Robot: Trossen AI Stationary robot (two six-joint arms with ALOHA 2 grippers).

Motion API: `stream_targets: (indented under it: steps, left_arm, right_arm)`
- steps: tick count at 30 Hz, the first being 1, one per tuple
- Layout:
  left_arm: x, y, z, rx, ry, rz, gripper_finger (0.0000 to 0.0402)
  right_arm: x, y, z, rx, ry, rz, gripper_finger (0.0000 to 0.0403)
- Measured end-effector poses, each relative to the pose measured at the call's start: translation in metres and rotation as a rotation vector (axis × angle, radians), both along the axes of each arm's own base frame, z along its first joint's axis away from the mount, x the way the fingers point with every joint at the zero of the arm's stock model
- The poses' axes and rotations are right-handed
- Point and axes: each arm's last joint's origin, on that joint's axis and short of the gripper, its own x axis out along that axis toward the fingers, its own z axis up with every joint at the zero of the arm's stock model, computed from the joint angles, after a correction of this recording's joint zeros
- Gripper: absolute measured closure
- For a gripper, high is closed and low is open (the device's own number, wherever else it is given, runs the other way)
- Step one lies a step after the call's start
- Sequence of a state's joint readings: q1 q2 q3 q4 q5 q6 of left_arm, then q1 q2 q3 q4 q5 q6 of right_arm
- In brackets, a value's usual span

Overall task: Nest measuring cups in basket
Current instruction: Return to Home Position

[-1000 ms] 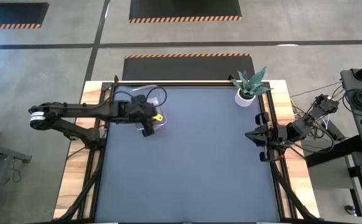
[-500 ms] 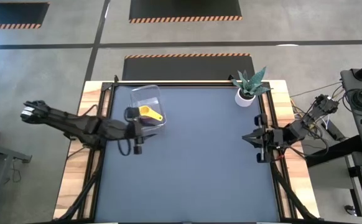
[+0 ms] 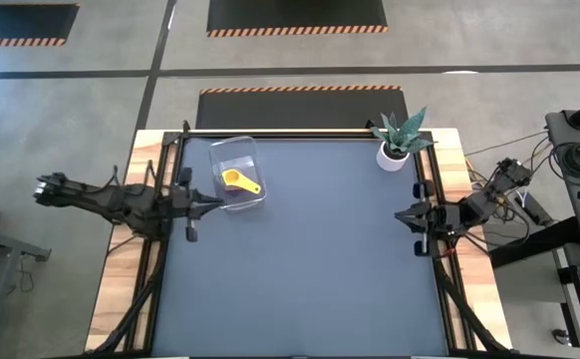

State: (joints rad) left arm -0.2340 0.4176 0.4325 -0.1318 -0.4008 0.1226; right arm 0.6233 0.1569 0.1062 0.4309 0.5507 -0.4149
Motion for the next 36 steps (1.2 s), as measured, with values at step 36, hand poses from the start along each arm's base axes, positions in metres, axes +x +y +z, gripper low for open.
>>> stream_targets:
  steps: [36]
  left_arm:
    - [-0.025,0.006,-0.078,0.058,-0.169,0.005,0.0402]
  right_arm:
    - [0.002,-0.008,-0.053,-0.036,0.261,-0.142,0.0394]
